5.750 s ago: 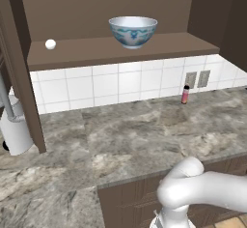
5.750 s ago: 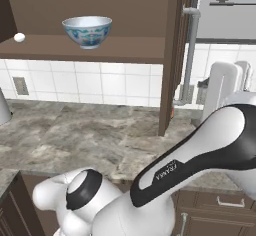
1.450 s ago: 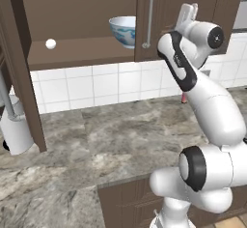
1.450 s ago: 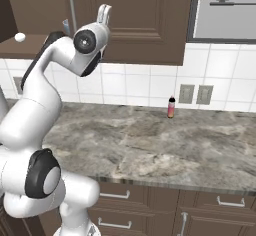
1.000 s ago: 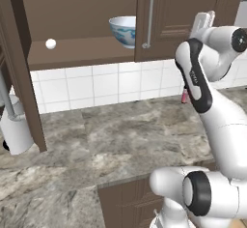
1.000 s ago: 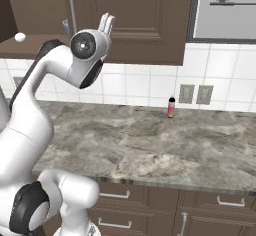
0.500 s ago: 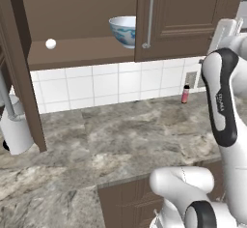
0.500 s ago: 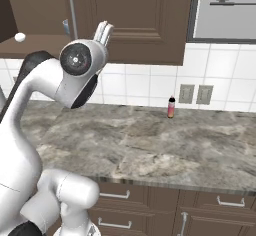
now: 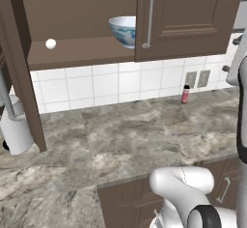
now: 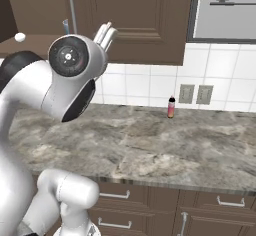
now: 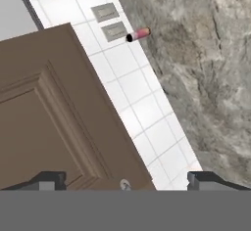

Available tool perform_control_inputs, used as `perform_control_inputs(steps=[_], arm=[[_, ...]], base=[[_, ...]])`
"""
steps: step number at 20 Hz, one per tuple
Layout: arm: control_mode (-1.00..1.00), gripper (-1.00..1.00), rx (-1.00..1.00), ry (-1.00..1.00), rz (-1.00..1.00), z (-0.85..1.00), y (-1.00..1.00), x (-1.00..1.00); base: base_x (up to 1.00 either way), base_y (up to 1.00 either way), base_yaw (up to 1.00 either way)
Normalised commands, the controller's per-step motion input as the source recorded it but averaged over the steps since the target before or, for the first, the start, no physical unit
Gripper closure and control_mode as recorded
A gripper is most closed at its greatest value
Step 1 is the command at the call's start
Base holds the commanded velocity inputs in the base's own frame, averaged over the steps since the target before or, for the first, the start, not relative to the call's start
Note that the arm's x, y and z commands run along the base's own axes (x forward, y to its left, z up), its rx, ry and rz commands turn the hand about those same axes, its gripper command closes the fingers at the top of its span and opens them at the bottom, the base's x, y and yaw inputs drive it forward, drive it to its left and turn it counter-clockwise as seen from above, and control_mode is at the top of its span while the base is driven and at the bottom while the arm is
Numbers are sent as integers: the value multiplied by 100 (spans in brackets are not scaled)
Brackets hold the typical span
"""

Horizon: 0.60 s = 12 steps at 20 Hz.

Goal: Pick the mug and place it in the sink. Pick the bowl and place it in the open cabinet and then close the cabinet.

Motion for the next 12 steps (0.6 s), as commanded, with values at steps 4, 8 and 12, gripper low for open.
perform_control_inputs(steps=[4, 8, 12], arm=[[-100, -100, 5, 14, 0, 25, -33, -82], [-100, -100, 8, 11, 0, 18, -51, -90], [-100, -100, 2, 4, 1, 0, -22, -74]], base=[[0, 0, 0], [0, 0, 0], [0, 0, 0]])
